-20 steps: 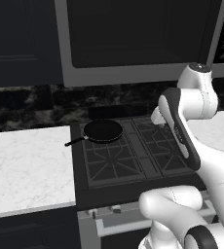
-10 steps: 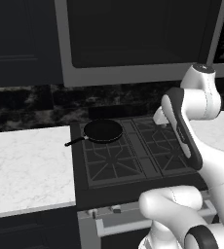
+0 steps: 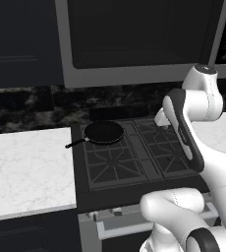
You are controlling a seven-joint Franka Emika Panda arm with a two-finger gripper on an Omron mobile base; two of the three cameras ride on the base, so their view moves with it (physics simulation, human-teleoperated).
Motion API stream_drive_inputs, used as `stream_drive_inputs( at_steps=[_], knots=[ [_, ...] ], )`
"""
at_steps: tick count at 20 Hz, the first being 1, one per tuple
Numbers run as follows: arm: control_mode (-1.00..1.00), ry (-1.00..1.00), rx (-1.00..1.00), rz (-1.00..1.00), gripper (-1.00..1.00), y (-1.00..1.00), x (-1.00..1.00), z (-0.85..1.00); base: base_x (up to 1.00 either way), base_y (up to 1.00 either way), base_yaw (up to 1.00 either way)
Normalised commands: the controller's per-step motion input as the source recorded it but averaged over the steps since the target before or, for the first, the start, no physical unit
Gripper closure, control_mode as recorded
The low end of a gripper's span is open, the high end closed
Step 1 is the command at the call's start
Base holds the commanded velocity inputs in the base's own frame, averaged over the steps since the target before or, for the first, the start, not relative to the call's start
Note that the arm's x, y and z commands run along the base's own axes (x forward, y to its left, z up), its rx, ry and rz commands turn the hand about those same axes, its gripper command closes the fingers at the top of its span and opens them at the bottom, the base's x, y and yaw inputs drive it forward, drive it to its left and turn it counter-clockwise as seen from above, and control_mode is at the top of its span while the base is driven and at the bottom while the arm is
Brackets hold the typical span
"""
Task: Turn off the rear left burner of the stove.
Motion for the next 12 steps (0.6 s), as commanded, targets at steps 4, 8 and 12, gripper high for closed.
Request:
stream_drive_inputs(
  at_steps=[4,8,12],
  knots=[
    [1.00,0.00,0.00,0.00,-1.00,0.00,0.00,0.00,0.00,-0.03,0.00],
    [1.00,0.00,0.00,0.00,-1.00,0.00,0.00,0.00,-0.02,-0.26,0.00],
    [1.00,0.00,0.00,0.00,-1.00,0.00,0.00,0.00,-0.02,-0.31,0.00]
  ],
)
